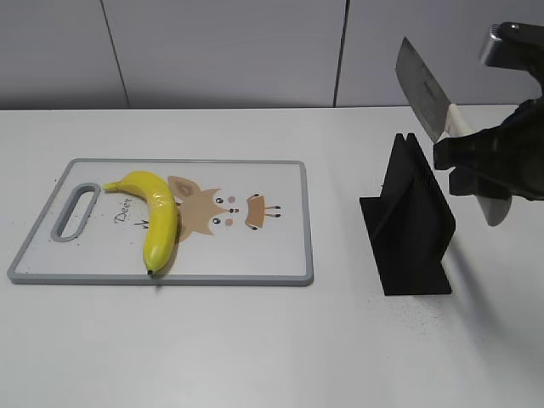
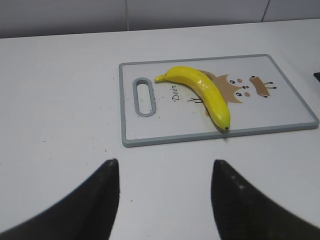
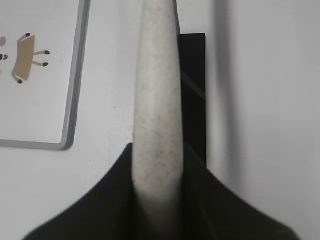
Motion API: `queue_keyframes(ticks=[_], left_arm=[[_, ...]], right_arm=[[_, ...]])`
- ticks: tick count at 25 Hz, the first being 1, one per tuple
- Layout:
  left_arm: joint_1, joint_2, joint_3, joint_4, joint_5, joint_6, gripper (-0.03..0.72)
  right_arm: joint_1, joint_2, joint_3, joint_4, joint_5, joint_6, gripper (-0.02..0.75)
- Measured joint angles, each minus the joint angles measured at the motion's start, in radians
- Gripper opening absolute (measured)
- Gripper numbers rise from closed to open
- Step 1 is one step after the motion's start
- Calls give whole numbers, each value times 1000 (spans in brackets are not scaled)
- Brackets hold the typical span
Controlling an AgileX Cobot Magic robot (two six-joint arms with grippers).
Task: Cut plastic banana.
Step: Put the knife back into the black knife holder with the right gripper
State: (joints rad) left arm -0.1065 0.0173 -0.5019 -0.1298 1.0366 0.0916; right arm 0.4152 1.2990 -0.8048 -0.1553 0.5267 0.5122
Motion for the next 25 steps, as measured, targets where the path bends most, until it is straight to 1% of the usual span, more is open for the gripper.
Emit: queue_keyframes(ticks=[6,14,25], left_arm=[[0,0,0,0,0,0,564],[0,0,0,0,0,0,564],[0,0,0,0,0,0,564]], right_arm=[[0,14,0,1,-5,0,181],[0,127,0,3,-11,-3,181],[0,137,-8,13,-11,-12,181]])
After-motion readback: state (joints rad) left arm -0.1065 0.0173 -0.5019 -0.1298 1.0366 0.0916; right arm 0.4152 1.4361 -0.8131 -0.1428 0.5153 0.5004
